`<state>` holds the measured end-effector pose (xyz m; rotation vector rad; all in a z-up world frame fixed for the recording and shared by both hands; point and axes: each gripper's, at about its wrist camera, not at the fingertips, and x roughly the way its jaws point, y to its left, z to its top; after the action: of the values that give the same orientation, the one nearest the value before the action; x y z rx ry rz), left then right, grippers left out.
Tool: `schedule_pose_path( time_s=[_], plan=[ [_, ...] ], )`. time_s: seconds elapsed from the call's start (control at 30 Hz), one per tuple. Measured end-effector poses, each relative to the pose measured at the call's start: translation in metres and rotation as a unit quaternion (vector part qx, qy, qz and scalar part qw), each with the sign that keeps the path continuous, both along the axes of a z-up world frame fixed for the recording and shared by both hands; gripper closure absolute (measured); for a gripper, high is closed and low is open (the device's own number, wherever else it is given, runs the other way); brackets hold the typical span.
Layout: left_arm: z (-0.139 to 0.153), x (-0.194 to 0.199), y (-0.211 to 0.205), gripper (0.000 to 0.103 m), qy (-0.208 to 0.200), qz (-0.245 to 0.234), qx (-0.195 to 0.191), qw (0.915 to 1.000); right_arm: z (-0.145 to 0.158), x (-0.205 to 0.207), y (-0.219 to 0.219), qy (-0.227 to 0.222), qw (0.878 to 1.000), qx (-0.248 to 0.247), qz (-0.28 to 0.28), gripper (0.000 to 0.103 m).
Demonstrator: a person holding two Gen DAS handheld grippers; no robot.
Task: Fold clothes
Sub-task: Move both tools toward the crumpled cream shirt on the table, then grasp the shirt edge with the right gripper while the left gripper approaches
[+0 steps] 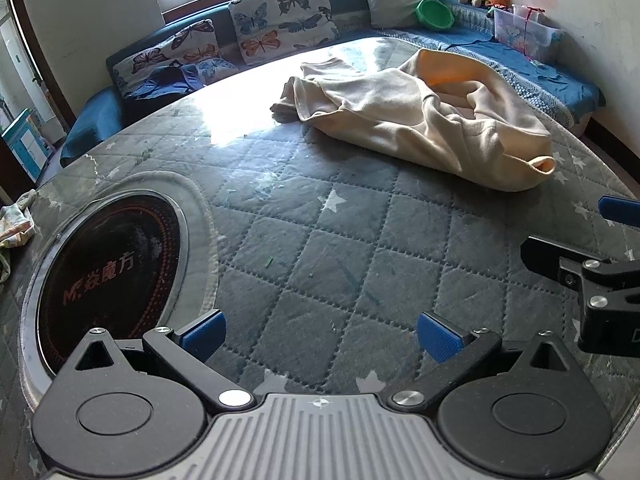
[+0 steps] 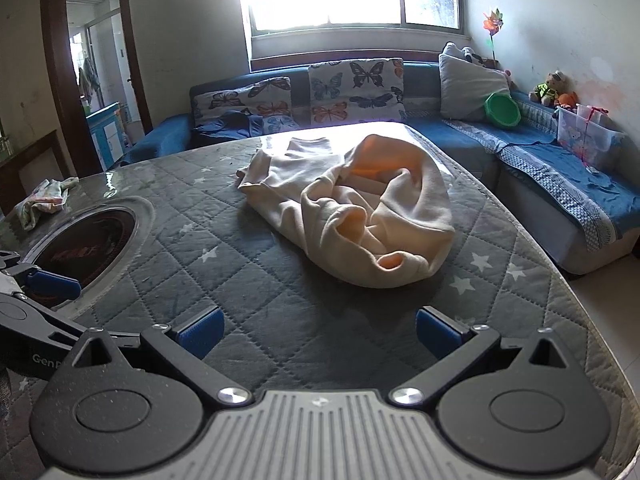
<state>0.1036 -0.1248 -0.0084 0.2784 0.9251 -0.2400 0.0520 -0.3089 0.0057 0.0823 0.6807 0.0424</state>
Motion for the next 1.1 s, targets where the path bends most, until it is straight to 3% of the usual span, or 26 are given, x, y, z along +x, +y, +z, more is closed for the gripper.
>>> schedule_pose_path(
  time_s=[0.73,1.1],
  plan=[
    [-0.004,0.028,-0.008,0.000,0.007,0.013,0.015,0.9998,0.001,0.045,-0.009,-0.011,1.000,-0.020,0.004,0.001],
    [-0.009,0.035,-0.009,0.000,0.015,0.015,0.015,0.9997,-0.003,0.065,-0.009,-0.006,1.000,-0.019,0.012,0.012]
  ],
)
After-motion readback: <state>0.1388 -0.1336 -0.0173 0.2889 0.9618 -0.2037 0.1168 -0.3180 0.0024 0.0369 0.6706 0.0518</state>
